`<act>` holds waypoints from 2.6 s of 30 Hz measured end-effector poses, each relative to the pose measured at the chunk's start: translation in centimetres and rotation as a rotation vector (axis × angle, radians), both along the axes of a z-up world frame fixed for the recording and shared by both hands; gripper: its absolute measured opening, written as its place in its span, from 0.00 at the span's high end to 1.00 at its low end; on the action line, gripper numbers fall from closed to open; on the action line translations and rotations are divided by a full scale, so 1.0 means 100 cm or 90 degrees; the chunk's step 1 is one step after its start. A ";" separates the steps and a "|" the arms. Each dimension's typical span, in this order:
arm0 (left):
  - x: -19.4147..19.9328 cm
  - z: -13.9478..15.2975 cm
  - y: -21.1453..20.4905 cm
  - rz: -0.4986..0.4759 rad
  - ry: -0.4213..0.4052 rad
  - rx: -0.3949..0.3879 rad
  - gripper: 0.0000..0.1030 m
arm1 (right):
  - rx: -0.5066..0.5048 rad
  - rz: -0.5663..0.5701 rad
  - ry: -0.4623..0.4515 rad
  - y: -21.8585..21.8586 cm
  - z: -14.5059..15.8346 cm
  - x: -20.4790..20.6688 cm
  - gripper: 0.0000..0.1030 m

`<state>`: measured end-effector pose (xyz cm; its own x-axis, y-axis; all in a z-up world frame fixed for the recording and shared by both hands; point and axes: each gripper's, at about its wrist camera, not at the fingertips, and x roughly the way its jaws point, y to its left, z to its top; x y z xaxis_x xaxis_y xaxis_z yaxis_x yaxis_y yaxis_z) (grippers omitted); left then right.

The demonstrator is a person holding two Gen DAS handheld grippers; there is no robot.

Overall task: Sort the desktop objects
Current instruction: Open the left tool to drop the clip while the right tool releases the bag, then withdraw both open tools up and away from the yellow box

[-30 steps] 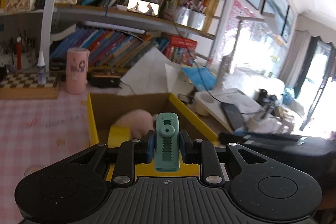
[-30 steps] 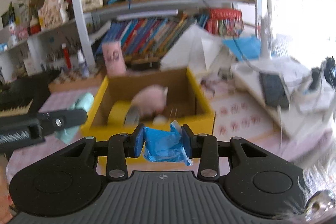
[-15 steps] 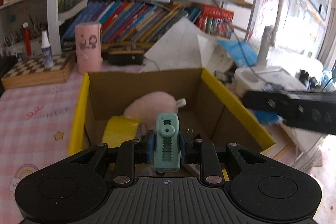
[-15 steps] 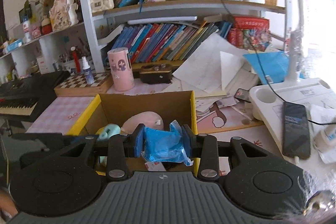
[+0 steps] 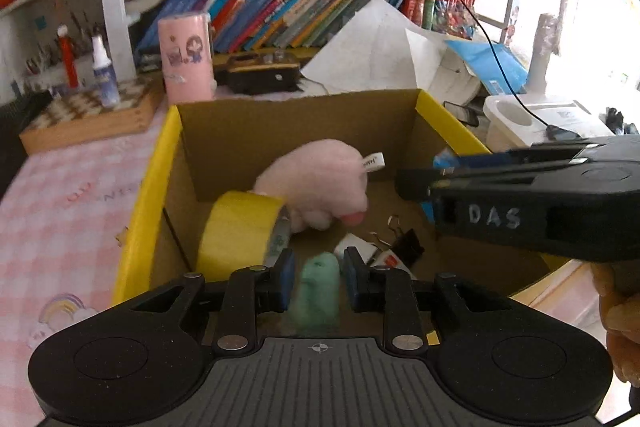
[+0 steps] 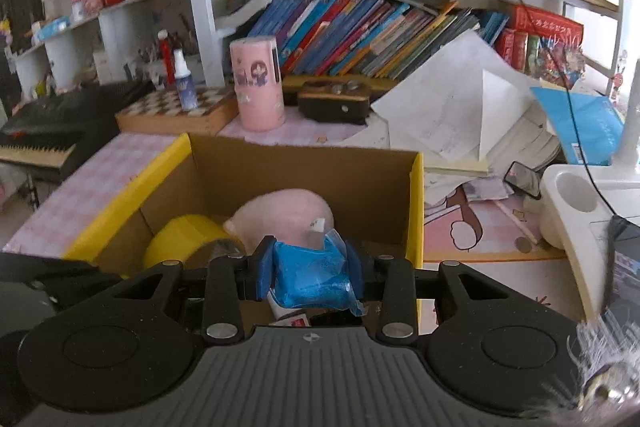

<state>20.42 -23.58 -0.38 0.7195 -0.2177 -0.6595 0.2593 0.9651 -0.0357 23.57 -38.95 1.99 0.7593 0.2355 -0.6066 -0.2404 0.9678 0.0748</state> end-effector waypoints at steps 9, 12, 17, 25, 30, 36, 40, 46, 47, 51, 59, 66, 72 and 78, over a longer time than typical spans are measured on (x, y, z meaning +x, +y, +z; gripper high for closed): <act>-0.035 0.025 0.015 0.056 -0.101 -0.007 0.35 | -0.001 0.028 0.024 0.000 -0.010 0.008 0.67; -0.049 0.033 0.028 0.101 -0.114 -0.017 0.33 | -0.002 0.041 0.025 0.004 -0.010 0.010 0.67; -0.070 0.044 0.051 0.186 -0.143 -0.025 0.18 | 0.003 0.047 0.035 0.011 -0.012 0.015 0.66; -0.086 0.043 0.075 0.245 -0.151 -0.023 0.17 | -0.008 0.035 -0.029 0.020 -0.002 -0.002 0.47; -0.099 0.049 0.088 0.239 -0.180 -0.031 0.11 | -0.013 -0.004 -0.057 0.021 0.008 -0.014 0.36; -0.119 0.058 0.114 0.249 -0.201 -0.046 0.05 | -0.028 -0.069 -0.086 0.028 0.018 -0.037 0.23; -0.134 0.059 0.129 0.235 -0.206 -0.053 0.05 | -0.024 -0.100 -0.105 0.038 0.025 -0.061 0.22; -0.159 0.062 0.148 0.239 -0.207 -0.044 0.05 | -0.014 -0.138 -0.112 0.060 0.033 -0.106 0.22; -0.163 0.063 0.152 0.243 -0.203 -0.042 0.05 | -0.014 -0.144 -0.116 0.063 0.034 -0.114 0.22; -0.174 0.060 0.162 0.255 -0.167 -0.021 0.03 | -0.005 -0.166 -0.121 0.074 0.037 -0.147 0.21; -0.207 0.044 0.164 0.237 -0.142 0.064 0.03 | -0.005 -0.160 -0.081 0.106 0.023 -0.209 0.21; -0.226 0.035 0.169 0.191 -0.101 0.034 0.03 | -0.019 -0.172 -0.047 0.124 0.012 -0.244 0.20; -0.237 0.030 0.172 0.169 -0.085 0.034 0.03 | -0.014 -0.172 -0.019 0.134 0.005 -0.257 0.17; -0.240 0.027 0.175 0.165 -0.072 0.032 0.02 | -0.015 -0.170 -0.004 0.139 0.001 -0.267 0.17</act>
